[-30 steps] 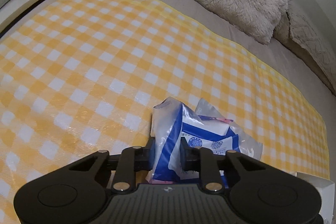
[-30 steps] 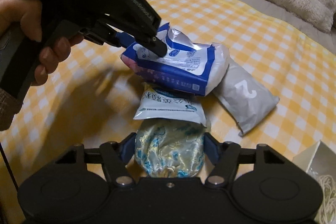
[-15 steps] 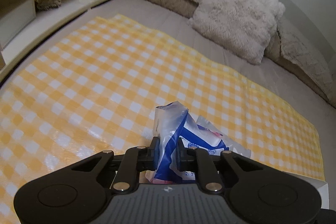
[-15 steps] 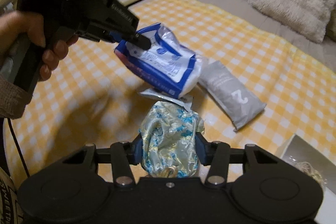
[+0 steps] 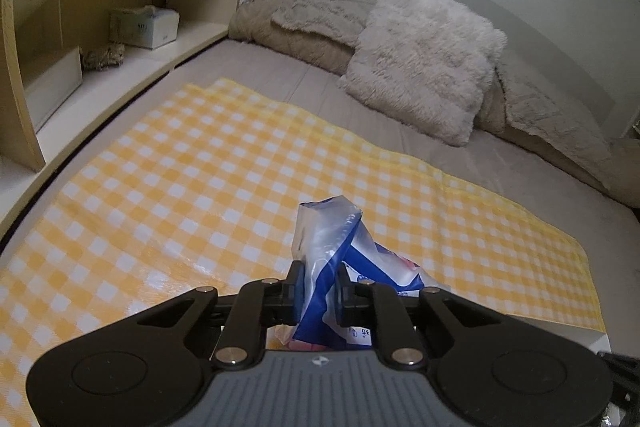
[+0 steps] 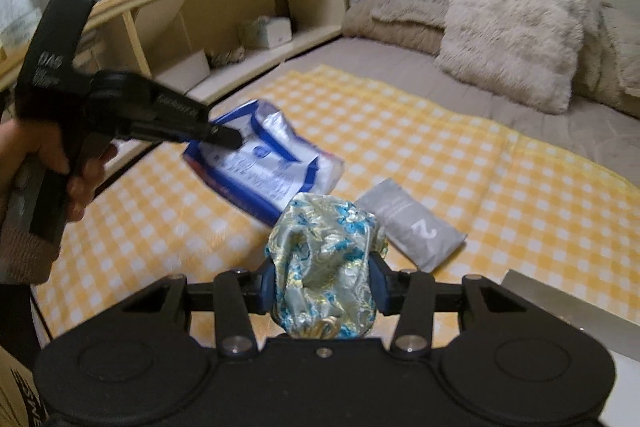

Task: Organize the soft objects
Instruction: 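Carry the tissue pack and floral pouch with both grippers over the tray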

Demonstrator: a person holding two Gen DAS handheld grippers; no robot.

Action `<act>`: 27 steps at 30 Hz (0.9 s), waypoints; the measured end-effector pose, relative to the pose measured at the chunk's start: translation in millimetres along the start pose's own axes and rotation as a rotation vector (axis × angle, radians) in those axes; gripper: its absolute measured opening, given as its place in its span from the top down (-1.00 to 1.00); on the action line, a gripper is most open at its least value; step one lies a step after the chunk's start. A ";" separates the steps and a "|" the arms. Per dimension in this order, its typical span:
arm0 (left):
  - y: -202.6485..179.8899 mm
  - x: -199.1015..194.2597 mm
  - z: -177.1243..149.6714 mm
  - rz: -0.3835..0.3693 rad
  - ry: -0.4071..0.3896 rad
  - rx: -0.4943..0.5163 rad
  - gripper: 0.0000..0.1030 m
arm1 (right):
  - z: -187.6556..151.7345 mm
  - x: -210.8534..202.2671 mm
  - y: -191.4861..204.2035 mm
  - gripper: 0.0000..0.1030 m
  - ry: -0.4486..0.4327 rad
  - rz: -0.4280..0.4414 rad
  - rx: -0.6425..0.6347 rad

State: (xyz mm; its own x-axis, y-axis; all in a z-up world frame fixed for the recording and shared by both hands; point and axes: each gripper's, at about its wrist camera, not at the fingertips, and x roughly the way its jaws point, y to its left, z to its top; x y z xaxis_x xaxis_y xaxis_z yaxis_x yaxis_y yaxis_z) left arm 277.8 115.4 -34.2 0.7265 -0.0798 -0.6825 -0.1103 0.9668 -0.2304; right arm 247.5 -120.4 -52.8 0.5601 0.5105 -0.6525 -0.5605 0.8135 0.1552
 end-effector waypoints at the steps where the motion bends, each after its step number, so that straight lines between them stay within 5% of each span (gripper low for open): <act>1: -0.6 -4.0 -0.4 -0.003 -0.003 0.005 0.70 | -0.6 -3.3 -1.0 0.10 -0.013 -0.007 0.006; 14: -19.5 -37.4 -10.6 -0.072 -0.047 0.038 0.70 | -5.4 -52.8 -21.2 0.10 -0.136 -0.062 0.088; 27: -77.6 -32.9 -21.6 -0.222 -0.049 0.061 0.71 | -25.3 -114.5 -71.0 0.10 -0.220 -0.163 0.185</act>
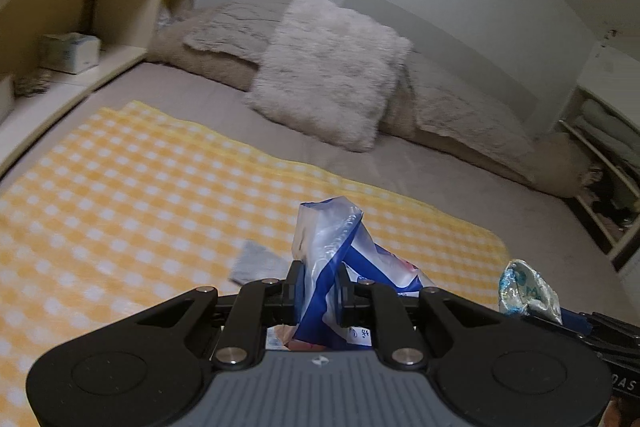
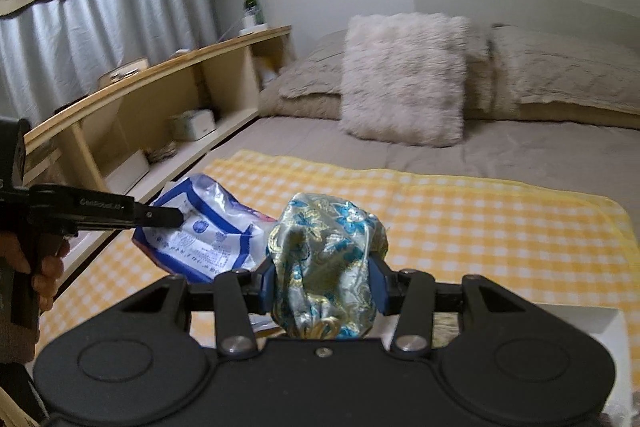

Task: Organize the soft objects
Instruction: 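Carry the tissue pack and floral pouch with both grippers over the tray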

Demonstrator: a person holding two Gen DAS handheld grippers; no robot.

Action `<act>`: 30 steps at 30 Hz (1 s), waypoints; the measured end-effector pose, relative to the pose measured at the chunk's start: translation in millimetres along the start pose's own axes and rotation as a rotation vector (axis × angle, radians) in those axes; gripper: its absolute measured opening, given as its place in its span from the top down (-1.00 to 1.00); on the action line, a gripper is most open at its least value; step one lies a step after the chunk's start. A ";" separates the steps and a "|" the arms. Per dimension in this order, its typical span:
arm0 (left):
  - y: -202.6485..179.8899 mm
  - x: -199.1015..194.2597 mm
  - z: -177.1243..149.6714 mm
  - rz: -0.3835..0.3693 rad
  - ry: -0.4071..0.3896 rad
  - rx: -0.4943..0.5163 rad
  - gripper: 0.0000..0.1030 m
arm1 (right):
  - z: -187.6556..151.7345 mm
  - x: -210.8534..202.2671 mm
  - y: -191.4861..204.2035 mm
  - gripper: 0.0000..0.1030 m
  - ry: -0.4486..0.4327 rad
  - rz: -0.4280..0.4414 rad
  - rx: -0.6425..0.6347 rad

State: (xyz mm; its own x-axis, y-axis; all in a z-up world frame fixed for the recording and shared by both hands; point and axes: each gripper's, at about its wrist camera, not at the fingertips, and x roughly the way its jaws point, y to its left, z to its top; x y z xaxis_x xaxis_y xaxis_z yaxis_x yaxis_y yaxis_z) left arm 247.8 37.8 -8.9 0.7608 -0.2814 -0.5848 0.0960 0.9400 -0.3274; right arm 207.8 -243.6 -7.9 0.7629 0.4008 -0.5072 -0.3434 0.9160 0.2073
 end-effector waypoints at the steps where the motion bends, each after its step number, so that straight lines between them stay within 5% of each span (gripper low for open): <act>1: -6.2 2.7 -1.2 -0.015 0.004 0.002 0.71 | -0.7 -4.0 -5.9 0.10 -0.004 -0.012 0.007; 15: -78.4 56.1 -36.9 -0.198 0.150 -0.104 0.71 | -18.6 -49.9 -90.5 0.10 -0.021 -0.183 0.127; 30: -157.7 135.9 -79.2 -0.286 0.270 -0.180 0.71 | -34.3 -68.5 -155.0 0.09 0.006 -0.335 0.210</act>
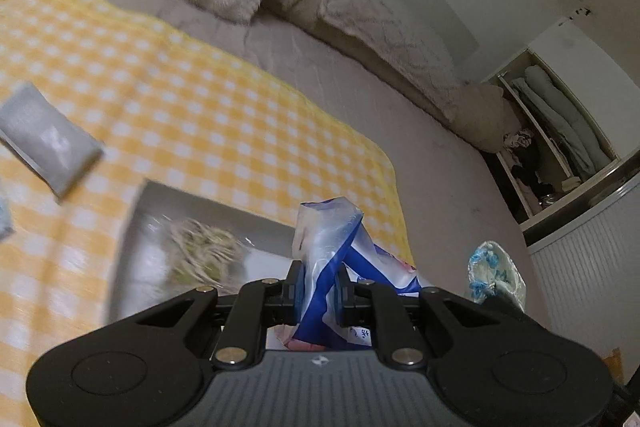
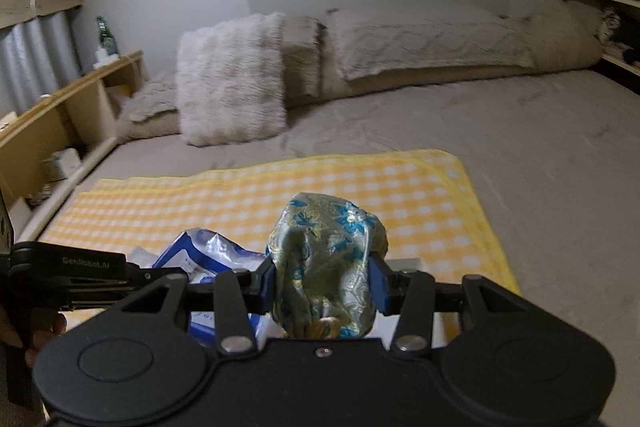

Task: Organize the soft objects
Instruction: 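Carry the tissue pack and floral pouch with both grippers over the tray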

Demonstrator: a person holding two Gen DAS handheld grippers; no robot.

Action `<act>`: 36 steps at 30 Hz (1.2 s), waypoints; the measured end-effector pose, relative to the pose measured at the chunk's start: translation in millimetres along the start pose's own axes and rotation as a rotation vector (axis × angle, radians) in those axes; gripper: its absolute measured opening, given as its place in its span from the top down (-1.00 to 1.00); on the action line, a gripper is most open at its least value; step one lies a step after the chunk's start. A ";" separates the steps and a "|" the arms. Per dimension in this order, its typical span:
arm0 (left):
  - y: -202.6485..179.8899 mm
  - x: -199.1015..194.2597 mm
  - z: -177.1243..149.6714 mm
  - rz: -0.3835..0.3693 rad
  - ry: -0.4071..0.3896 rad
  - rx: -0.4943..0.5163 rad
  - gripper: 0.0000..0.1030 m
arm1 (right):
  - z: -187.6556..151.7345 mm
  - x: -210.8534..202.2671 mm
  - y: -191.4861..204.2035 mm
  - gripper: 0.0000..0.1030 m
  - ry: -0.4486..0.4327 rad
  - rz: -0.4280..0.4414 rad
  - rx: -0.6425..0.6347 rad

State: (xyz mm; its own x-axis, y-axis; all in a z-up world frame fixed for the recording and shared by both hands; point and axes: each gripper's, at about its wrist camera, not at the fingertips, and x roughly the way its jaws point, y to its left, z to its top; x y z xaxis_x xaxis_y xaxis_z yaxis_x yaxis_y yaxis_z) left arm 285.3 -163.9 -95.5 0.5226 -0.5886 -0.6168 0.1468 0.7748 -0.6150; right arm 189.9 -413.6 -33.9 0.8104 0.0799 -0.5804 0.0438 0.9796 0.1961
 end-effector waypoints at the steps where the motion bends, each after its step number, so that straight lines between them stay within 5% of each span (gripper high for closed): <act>1: -1.2 8.2 -2.0 -0.006 0.010 -0.011 0.71 | -0.1 1.2 -4.6 0.09 0.002 -0.013 0.006; 13: 16.0 89.9 -26.7 0.019 0.071 -0.142 0.71 | -4.7 30.9 -51.1 0.09 0.060 -0.094 0.059; 26: 35.2 99.8 -19.2 0.069 0.021 -0.192 0.70 | -6.7 94.8 -44.4 0.07 0.151 -0.084 0.018; 31: 33.9 103.3 -19.8 0.079 0.026 -0.182 0.70 | -17.2 110.4 -38.3 -0.33 0.192 -0.098 -0.032; 36: 34.7 99.6 -21.8 0.105 0.004 -0.187 0.70 | -17.4 106.3 -44.0 -0.31 0.203 -0.123 -0.027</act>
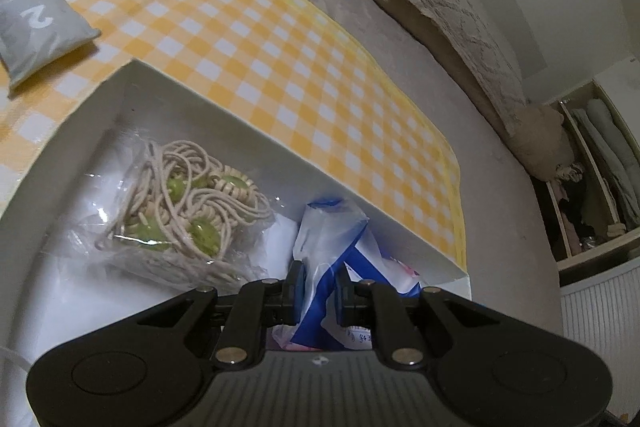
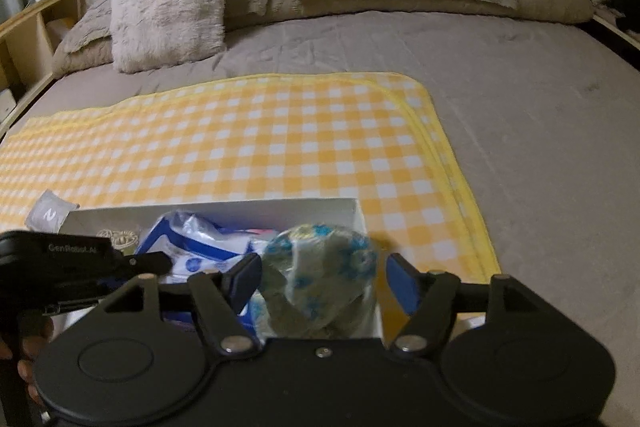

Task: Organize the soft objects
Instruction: 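Carry the tissue pack and floral pouch with both grippers over the tray, then open both grippers to drop the tissue pack and floral pouch into the tray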

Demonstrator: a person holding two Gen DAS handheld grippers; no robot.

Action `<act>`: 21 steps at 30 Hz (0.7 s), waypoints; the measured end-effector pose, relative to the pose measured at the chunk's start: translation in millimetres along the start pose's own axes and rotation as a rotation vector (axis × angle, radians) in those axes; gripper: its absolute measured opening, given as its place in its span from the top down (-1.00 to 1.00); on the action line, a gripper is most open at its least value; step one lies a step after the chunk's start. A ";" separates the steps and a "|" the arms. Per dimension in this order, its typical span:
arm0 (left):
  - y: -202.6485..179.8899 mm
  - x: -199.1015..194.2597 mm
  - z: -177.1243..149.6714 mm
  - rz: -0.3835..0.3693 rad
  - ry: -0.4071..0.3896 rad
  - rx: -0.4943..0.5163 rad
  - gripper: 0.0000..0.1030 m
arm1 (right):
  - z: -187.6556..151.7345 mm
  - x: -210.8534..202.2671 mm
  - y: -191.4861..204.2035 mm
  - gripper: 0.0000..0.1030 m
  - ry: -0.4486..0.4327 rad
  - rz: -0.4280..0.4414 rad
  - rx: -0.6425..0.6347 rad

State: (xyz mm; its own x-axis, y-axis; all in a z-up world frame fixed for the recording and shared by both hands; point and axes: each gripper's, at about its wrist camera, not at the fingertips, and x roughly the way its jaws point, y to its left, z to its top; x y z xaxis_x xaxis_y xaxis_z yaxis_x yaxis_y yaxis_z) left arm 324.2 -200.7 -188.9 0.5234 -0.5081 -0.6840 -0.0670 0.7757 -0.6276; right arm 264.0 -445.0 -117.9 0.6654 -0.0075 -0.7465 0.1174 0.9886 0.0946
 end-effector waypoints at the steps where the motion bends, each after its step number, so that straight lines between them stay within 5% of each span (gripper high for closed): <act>1: -0.1 -1.0 -0.4 0.005 -0.005 0.002 0.70 | 0.6 -1.8 -2.0 -0.20 0.002 0.000 0.008; 4: 0.2 -5.6 -2.6 0.024 -0.028 0.002 0.70 | 2.3 -5.0 -7.2 0.35 0.029 0.027 0.023; 6: -0.3 -8.2 -3.0 0.039 -0.037 0.007 0.70 | 2.4 -2.5 -6.9 0.48 0.051 0.044 0.023; 21: -1.6 -3.3 5.8 0.038 -0.005 0.056 0.62 | -3.0 42.7 13.8 0.49 0.129 0.007 -0.066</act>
State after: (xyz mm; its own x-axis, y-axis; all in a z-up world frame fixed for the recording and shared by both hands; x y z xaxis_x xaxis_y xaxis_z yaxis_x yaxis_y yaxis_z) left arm 327.5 -198.1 -183.5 0.5255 -0.4764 -0.7049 -0.0392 0.8141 -0.5794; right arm 291.8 -431.2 -150.5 0.5650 0.0143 -0.8250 0.0620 0.9963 0.0597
